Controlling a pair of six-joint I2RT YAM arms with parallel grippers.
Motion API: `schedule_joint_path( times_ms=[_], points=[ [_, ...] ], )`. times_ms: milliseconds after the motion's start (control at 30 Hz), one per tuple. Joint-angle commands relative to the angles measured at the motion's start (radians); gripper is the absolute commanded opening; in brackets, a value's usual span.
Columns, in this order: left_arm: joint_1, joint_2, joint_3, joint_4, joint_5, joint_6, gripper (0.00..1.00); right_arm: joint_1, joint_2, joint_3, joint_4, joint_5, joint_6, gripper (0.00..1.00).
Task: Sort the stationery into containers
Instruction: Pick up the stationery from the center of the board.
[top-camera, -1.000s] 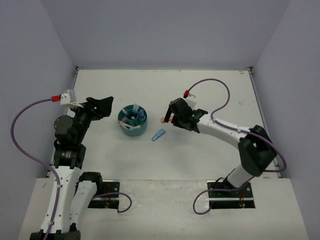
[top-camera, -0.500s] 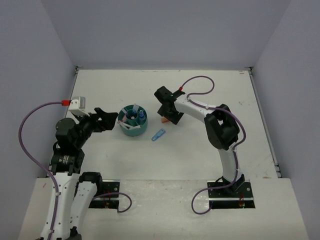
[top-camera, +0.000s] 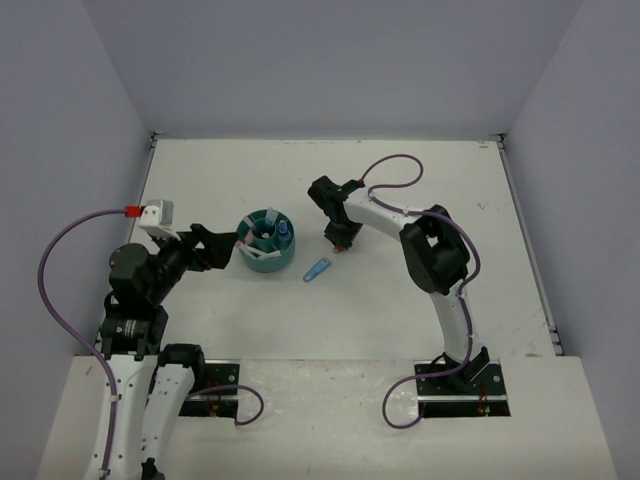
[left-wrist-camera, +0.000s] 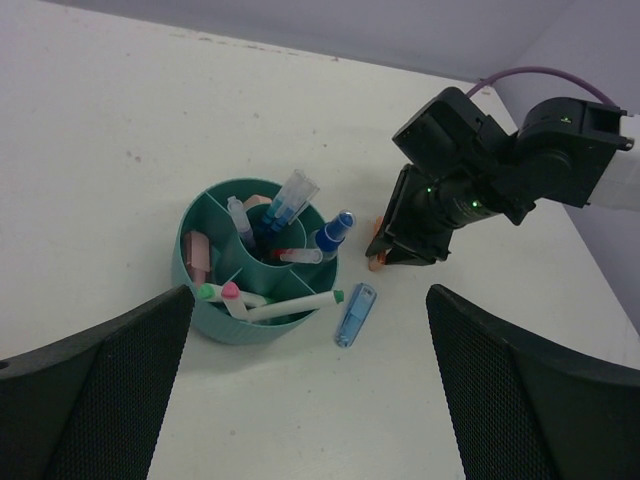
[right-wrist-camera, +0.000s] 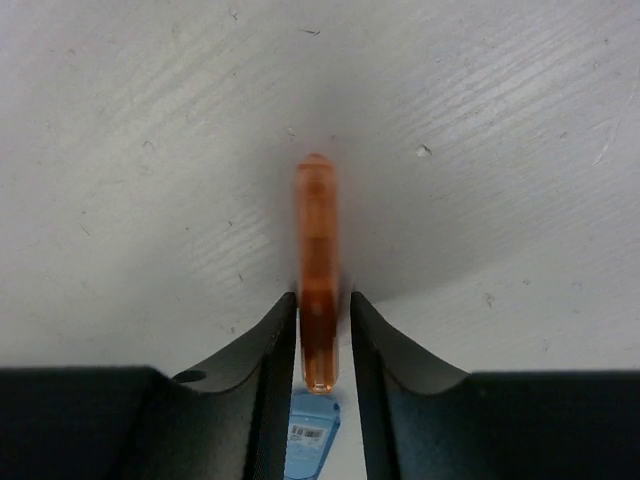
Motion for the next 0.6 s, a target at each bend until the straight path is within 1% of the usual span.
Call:
schedule_joint_path(
  times_ms=[0,67,200,233,333,367,400,433,467,500,533,567],
  points=[
    [0.002,-0.013,-0.007,-0.022,0.031,0.031,1.00,-0.007,-0.044,-0.061,0.011,0.031,-0.020,0.28],
    [0.002,-0.018,-0.005,-0.022,0.039,0.024,1.00,-0.010,-0.080,-0.117,0.067,0.028,-0.079,0.01],
    [0.002,-0.014,-0.025,-0.004,0.060,0.004,1.00,-0.009,-0.144,-0.179,0.147,0.041,-0.174,0.00],
    [0.002,-0.007,-0.038,0.019,0.087,-0.013,1.00,-0.006,-0.184,-0.220,0.209,0.041,-0.242,0.00],
    [0.002,0.030,-0.068,0.102,0.219,-0.079,1.00,0.029,-0.416,-0.381,0.417,0.028,-0.476,0.00],
    [0.002,0.042,-0.076,0.144,0.263,-0.105,1.00,0.050,-0.512,-0.445,0.510,-0.005,-0.581,0.00],
    [0.002,0.047,-0.089,0.216,0.313,-0.143,1.00,0.085,-0.637,-0.544,0.658,-0.099,-0.745,0.00],
    [0.002,0.050,-0.104,0.295,0.384,-0.164,1.00,0.120,-0.694,-0.630,0.772,-0.210,-0.863,0.00],
    [0.001,0.050,-0.119,0.369,0.447,-0.194,1.00,0.129,-0.768,-0.653,0.855,-0.240,-0.942,0.00],
    [-0.001,0.047,-0.136,0.469,0.549,-0.264,1.00,0.154,-0.898,-0.731,0.909,-0.412,-0.998,0.00],
    [-0.008,0.039,-0.176,0.662,0.629,-0.345,1.00,0.168,-0.998,-0.808,1.003,-0.600,-1.024,0.00],
    [-0.016,0.029,-0.222,0.876,0.686,-0.421,1.00,0.174,-1.073,-0.869,1.113,-0.757,-1.036,0.00]
  ],
)
